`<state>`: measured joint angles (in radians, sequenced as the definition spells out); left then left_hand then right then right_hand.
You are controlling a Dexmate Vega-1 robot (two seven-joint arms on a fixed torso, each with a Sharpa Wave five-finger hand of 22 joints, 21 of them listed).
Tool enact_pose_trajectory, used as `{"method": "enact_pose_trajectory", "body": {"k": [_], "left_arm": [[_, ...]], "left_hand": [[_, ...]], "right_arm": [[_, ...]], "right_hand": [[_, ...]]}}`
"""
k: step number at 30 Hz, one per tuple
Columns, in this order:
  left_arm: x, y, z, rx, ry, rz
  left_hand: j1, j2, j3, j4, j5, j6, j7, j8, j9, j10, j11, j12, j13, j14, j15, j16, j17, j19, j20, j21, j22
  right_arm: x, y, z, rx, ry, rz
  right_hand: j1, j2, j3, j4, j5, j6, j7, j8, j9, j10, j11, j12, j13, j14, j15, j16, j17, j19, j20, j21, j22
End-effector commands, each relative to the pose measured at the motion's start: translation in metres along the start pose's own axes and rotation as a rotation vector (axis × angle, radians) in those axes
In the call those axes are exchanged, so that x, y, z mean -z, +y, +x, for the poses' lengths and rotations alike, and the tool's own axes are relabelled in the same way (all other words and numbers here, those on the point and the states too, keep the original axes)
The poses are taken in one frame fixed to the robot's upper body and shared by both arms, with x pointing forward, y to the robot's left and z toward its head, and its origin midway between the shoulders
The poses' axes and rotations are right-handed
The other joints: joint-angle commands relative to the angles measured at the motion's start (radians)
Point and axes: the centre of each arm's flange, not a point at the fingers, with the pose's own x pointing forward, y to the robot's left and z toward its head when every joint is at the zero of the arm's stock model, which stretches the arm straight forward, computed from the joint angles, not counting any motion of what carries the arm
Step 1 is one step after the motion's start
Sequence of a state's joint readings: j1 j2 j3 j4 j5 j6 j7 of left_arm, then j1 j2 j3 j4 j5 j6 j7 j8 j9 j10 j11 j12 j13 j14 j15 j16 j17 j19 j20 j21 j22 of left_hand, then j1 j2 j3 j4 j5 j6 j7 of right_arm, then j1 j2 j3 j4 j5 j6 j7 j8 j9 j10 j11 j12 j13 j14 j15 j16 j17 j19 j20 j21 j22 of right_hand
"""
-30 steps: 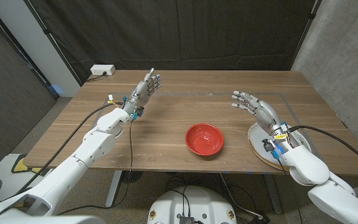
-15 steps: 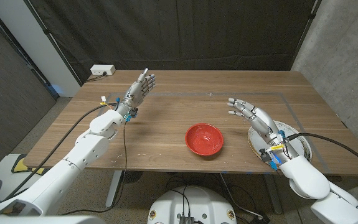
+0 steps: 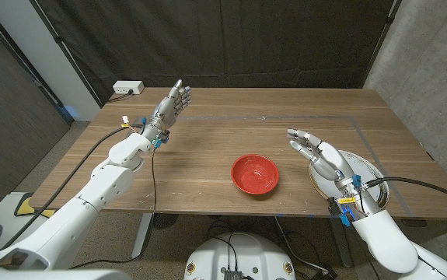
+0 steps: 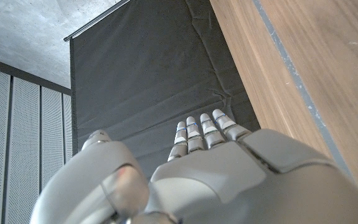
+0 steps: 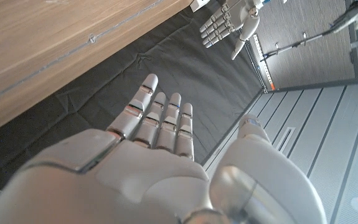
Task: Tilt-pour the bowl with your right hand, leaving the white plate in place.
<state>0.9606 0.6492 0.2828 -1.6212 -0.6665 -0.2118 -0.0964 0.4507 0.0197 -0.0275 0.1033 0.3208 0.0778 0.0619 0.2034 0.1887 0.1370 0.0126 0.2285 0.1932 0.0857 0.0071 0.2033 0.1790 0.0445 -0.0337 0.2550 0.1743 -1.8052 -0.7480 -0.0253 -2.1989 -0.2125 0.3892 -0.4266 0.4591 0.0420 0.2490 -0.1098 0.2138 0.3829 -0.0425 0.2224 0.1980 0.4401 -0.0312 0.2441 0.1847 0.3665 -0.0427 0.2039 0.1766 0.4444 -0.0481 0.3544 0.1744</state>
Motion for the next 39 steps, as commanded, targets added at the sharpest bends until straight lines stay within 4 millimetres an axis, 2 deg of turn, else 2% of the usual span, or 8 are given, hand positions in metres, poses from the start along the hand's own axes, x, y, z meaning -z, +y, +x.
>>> {"method": "enact_pose_trajectory", "body": {"k": [1, 8, 18, 21, 27, 30, 33, 39], "left_arm": [[-0.002, -0.008, 0.006, 0.006, -0.018, -0.003], [-0.001, -0.008, 0.008, 0.008, -0.018, -0.004], [0.001, -0.002, 0.008, 0.006, -0.019, -0.001], [0.003, -0.002, 0.007, 0.005, -0.025, -0.002], [0.01, -0.004, 0.01, -0.005, -0.021, -0.024], [0.011, -0.007, 0.012, 0.009, -0.017, -0.02], [0.012, -0.008, 0.012, 0.01, -0.017, -0.021], [0.013, -0.011, 0.01, 0.008, -0.015, -0.024]], "left_hand": [[0.006, 0.008, -0.003, -0.003, -0.004, -0.026, 0.001, -0.009, 0.001, -0.003, 0.002, -0.005, 0.001, 0.008, 0.004, -0.004, 0.005, 0.003, -0.003, -0.005, 0.005], [0.008, 0.011, -0.003, -0.003, -0.005, -0.025, 0.007, -0.008, 0.002, -0.003, 0.004, -0.006, 0.002, 0.005, 0.005, -0.006, 0.005, 0.003, -0.002, -0.007, 0.005], [0.011, 0.014, -0.004, -0.004, -0.006, -0.028, 0.015, -0.009, 0.002, -0.005, 0.006, -0.008, 0.002, 0.005, 0.007, -0.007, 0.005, 0.004, -0.001, -0.011, 0.005], [0.012, 0.015, -0.005, -0.004, -0.007, -0.024, 0.016, -0.007, 0.002, -0.003, 0.007, -0.008, 0.002, 0.007, 0.005, -0.007, 0.005, 0.004, 0.001, -0.012, 0.005], [0.015, 0.018, -0.007, -0.004, -0.009, -0.004, 0.002, 0.001, 0.002, 0.015, -0.004, -0.004, 0.002, 0.021, -0.003, -0.003, 0.005, 0.01, 0.003, -0.014, 0.005], [0.017, 0.02, -0.008, -0.004, -0.011, 0.004, -0.012, 0.004, 0.002, 0.019, -0.011, -0.004, 0.002, 0.024, -0.012, -0.003, 0.005, 0.012, 0.002, -0.016, 0.005], [0.017, 0.021, -0.008, -0.004, -0.011, 0.005, -0.012, 0.004, 0.002, 0.02, -0.014, -0.004, 0.002, 0.026, -0.015, -0.003, 0.005, 0.014, 0.002, -0.016, 0.005], [0.018, 0.021, -0.009, -0.004, -0.012, 0.006, -0.014, 0.004, 0.002, 0.02, -0.014, -0.005, 0.002, 0.028, -0.015, -0.003, 0.005, 0.015, 0.002, -0.017, 0.005]], "right_arm": [[-0.022, -0.006, -0.021, 0.037, -0.018, -0.279], [-0.028, -0.008, -0.03, 0.057, -0.009, -0.364], [-0.033, -0.001, -0.026, 0.015, -0.026, -0.563], [-0.033, 0.001, -0.025, 0.009, -0.031, -0.607], [-0.039, 0.009, -0.028, -0.04, -0.037, -0.752], [-0.041, 0.011, -0.03, -0.055, -0.038, -0.808], [-0.041, 0.012, -0.031, -0.08, -0.03, -0.854], [-0.04, 0.014, -0.03, -0.12, -0.029, -0.921]], "right_hand": [[0.031, 0.001, 0.01, -0.018, 0.008, 0.026, -0.005, 0.01, 0.001, 0.014, -0.016, 0.005, 0.003, 0.02, -0.073, 0.001, 0.003, 0.023, -0.115, -0.001, 0.003], [0.057, -0.003, 0.019, -0.034, 0.008, 0.031, -0.021, 0.007, 0.0, 0.03, -0.036, 0.006, 0.002, 0.036, -0.085, 0.001, 0.004, 0.04, -0.118, -0.004, 0.003], [0.096, -0.016, 0.03, -0.054, 0.014, 0.048, -0.04, 0.008, -0.002, 0.03, -0.055, 0.001, 0.002, 0.035, -0.089, -0.007, 0.004, 0.038, -0.115, -0.017, 0.003], [0.109, -0.019, 0.034, -0.057, 0.016, 0.066, -0.061, 0.012, -0.002, 0.029, -0.061, -0.001, 0.002, 0.033, -0.088, -0.01, 0.004, 0.038, -0.114, -0.021, 0.003], [0.137, -0.028, 0.043, -0.064, 0.02, 0.07, -0.081, 0.008, -0.003, 0.019, -0.077, -0.009, 0.001, 0.03, -0.09, -0.014, 0.005, 0.035, -0.111, -0.031, 0.003], [0.175, -0.038, 0.053, -0.07, 0.025, 0.046, -0.076, -0.005, -0.004, -0.006, -0.065, -0.022, 0.001, 0.026, -0.09, -0.017, 0.004, 0.035, -0.11, -0.041, 0.003], [0.213, -0.046, 0.063, -0.073, 0.029, 0.02, -0.094, -0.018, -0.004, -0.023, -0.067, -0.03, 0.0, 0.025, -0.092, -0.018, 0.004, 0.037, -0.11, -0.048, 0.003], [0.241, -0.05, 0.072, -0.073, 0.031, 0.012, -0.101, -0.021, -0.004, -0.027, -0.075, -0.032, 0.0, 0.014, -0.087, -0.022, 0.004, 0.031, -0.105, -0.057, 0.004]]}}
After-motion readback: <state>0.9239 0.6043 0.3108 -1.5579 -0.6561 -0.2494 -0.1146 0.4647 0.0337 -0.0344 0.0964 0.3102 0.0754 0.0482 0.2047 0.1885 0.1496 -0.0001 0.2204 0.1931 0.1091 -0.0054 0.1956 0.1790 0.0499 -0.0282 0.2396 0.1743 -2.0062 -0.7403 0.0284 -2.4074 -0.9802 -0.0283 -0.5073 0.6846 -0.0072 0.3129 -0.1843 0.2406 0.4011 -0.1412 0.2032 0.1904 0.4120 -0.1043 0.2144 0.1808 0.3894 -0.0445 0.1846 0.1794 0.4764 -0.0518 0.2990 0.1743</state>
